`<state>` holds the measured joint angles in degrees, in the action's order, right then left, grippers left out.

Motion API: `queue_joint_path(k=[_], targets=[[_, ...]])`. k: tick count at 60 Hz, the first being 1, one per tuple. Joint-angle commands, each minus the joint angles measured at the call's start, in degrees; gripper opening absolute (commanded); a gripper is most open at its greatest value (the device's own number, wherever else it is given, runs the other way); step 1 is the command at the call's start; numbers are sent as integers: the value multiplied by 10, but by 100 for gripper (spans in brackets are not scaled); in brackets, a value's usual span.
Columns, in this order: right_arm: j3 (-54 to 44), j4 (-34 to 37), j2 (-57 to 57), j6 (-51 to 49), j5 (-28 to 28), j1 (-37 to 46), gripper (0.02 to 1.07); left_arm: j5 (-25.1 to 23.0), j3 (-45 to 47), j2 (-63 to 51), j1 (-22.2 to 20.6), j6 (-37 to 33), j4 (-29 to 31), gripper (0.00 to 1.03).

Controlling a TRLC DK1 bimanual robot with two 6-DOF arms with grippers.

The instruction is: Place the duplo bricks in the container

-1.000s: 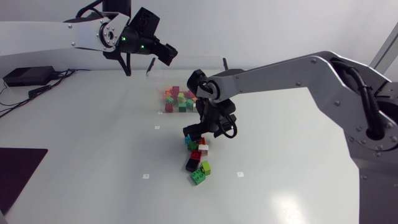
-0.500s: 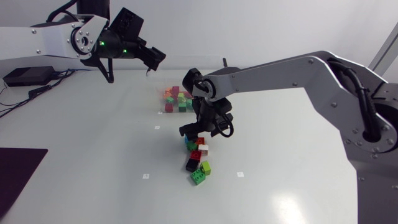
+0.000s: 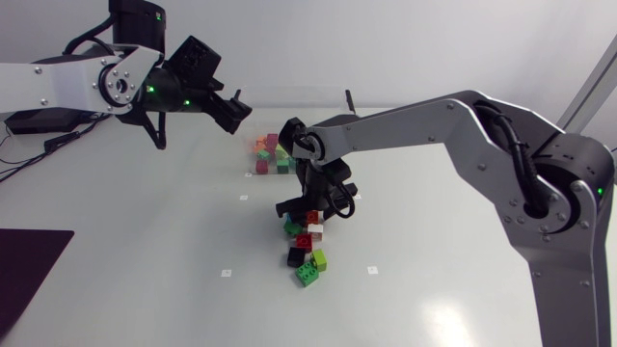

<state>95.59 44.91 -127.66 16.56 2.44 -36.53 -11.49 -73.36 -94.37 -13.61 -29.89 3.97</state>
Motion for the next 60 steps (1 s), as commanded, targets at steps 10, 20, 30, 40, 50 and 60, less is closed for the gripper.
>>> queue_joint_path(k=[10, 20, 30, 40, 50, 60], targets=[[-1, 4, -3, 16, 11, 12, 61, -7, 57, 50, -8, -38, 1, 98], [-4, 2, 4, 16, 13, 21, 53, -14, 76, 61, -10, -57, 8, 98], [-15, -3, 19, 15, 15, 24, 46, -20, 94, 66, -23, -87, 33, 98], [-36, -18, 39, 10, 16, 31, 38, -42, 113, 63, -38, -131, 75, 98], [-64, -32, 75, 3, 16, 39, 35, -72, 121, 34, -44, -191, 126, 98], [-89, -39, 124, -6, 16, 50, 34, -75, 108, -14, -65, -218, 143, 98]])
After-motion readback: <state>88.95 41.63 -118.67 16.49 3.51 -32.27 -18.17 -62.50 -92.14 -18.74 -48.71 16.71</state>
